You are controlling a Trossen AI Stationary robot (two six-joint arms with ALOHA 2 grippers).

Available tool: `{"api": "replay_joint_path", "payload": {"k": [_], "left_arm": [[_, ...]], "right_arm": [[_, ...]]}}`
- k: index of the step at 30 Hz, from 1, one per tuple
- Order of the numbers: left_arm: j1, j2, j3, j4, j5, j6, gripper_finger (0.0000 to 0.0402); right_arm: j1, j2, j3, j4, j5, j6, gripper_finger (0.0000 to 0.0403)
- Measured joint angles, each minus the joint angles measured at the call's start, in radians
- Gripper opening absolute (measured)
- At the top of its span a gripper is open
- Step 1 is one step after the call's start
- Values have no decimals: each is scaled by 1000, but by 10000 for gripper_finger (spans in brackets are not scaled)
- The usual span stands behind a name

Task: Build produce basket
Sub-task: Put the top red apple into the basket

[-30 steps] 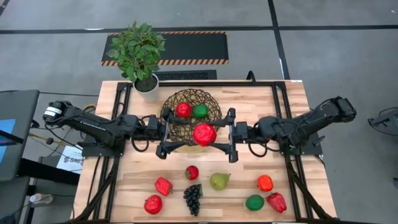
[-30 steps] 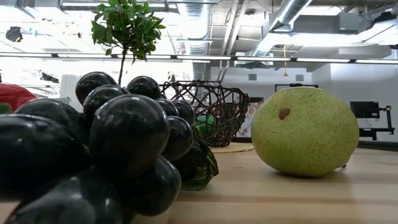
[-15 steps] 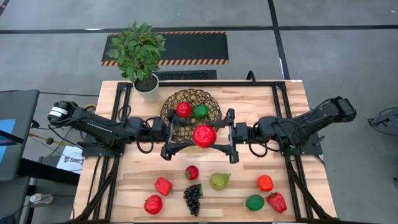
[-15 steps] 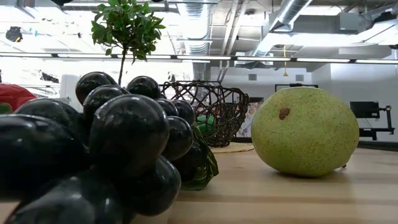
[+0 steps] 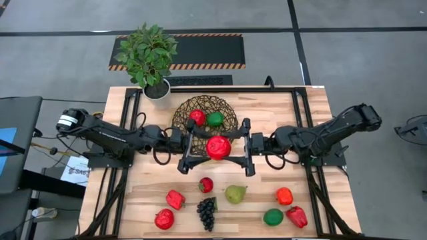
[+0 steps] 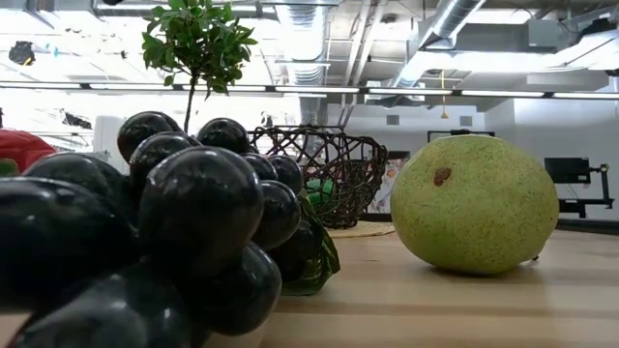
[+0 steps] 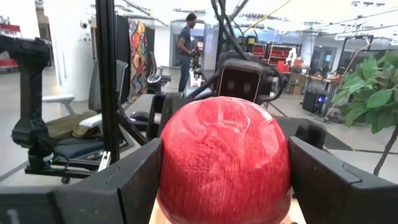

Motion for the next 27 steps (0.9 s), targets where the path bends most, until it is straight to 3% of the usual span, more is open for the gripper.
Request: {"api": "replay_joint_path", "payload": {"k": [27], "left_arm": [[0, 23, 41, -47, 60, -19, 340]], "right_arm": [[-1, 10, 0, 6, -2, 8, 312]]}}
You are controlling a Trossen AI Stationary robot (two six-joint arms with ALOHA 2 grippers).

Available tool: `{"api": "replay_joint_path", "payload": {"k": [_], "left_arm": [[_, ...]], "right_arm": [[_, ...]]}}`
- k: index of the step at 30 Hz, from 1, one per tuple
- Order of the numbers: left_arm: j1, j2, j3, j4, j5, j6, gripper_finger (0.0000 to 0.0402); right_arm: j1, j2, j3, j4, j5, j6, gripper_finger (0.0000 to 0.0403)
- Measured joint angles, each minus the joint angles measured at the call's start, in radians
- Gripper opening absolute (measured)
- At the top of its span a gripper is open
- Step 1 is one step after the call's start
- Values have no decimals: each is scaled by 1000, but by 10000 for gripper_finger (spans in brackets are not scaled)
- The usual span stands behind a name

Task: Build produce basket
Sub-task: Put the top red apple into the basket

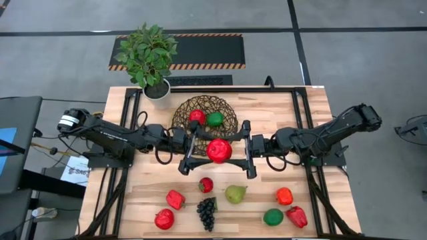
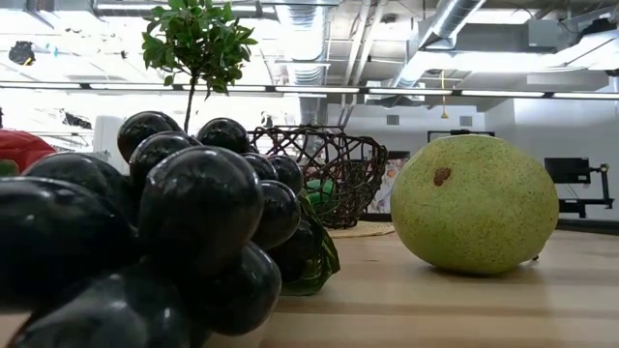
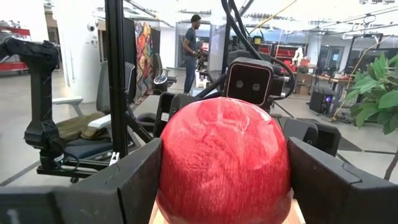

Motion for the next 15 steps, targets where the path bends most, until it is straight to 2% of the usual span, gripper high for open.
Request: {"api": "replay_joint_path", "payload": {"k": [15], "left_arm": [[0, 1, 0, -11, -1, -9, 334]], "right_arm": [[0, 1, 0, -7, 0, 9, 312]]}}
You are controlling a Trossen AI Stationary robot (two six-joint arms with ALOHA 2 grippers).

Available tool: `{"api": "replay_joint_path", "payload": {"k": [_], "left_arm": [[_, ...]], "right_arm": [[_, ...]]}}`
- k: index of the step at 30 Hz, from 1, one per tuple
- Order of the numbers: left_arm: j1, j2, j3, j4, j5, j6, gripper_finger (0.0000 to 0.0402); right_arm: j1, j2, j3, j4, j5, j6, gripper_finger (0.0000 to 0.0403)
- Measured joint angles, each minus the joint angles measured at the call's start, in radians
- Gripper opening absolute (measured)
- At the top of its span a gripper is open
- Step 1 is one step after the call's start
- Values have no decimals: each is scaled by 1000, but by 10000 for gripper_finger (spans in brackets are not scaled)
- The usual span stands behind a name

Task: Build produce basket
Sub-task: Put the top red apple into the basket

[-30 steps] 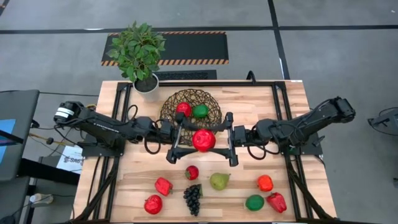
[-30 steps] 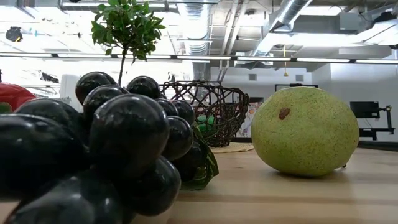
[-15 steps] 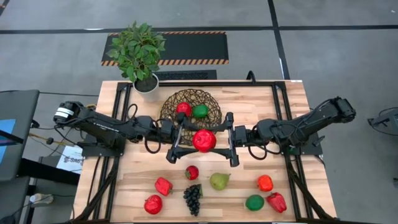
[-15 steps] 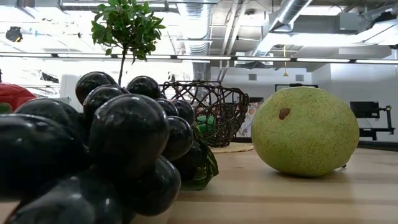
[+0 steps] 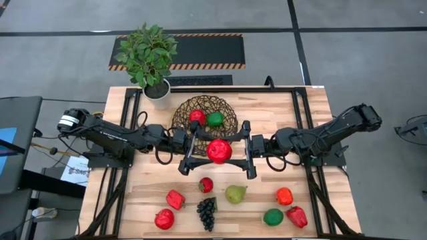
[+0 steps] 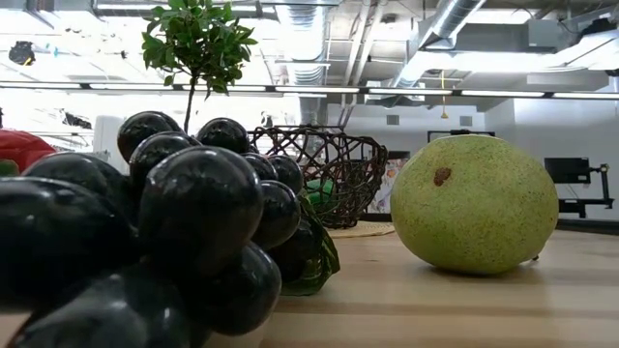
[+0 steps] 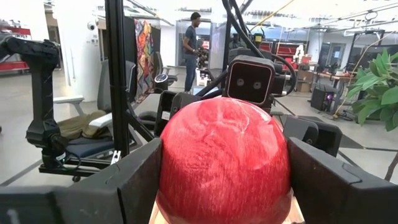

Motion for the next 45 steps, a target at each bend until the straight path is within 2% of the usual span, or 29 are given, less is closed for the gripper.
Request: {"api": "replay_joint_path", "payload": {"k": [14, 25, 36, 40, 45], "left_arm": [[0, 1, 0, 0, 0, -10, 334], [0, 5, 1, -16, -2, -25, 334], [-1, 3, 1, -69, -45, -49, 334], [0, -17, 1, -50, -63, -235, 334], [-1, -81, 1, 141, 106, -465, 334]], "right_arm": [[1, -7, 0, -11, 1, -7, 314], [14, -40, 0, -87, 16, -22, 376], [16, -120, 0, -202, 63, -15, 379], [33, -164, 0, -270, 100, -13, 379], [67, -228, 0, -386, 184, 20, 379]]}}
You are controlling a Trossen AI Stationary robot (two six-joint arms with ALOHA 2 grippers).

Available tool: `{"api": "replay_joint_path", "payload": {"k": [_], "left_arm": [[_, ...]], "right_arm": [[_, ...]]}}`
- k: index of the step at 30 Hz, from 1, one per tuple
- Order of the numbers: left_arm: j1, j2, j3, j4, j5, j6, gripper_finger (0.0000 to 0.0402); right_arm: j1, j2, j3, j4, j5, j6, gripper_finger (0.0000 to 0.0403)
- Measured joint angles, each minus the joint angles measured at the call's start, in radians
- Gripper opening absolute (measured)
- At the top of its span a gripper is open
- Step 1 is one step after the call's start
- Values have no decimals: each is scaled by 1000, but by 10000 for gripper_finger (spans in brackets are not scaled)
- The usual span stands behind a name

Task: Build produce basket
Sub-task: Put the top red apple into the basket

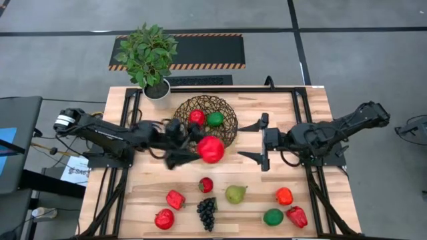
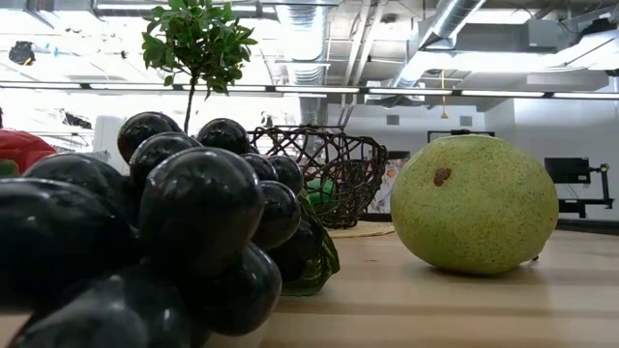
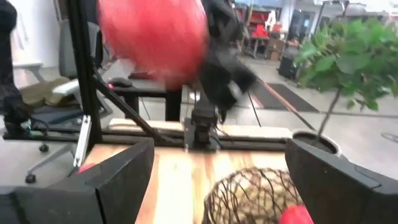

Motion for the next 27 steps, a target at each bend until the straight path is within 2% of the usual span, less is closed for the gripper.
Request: {"api": "replay_joint_path", "payload": {"k": [4, 9, 13, 16, 21, 25, 27], "left_arm": [[1, -58, 0, 132, 160, -120, 334], [-12, -95, 0, 238, 460, -136, 334], [-37, -107, 0, 248, 642, -131, 334], [-55, -107, 0, 247, 688, -129, 334], [-66, -107, 0, 212, 698, -126, 334], [-60, -121, 0, -31, 714, -7, 334], [-47, -137, 0, -255, 661, 129, 334]], "right_arm": [[19, -22, 0, -52, 25, 29, 379], [23, -14, 0, -67, 24, 32, 379], [17, -1, 0, -73, 24, 47, 379], [14, 8, -1, -73, 22, 48, 379], [13, 21, -1, -79, 18, 55, 379], [13, 19, 0, -98, 18, 76, 379], [13, 19, 0, -97, 18, 77, 379]]}}
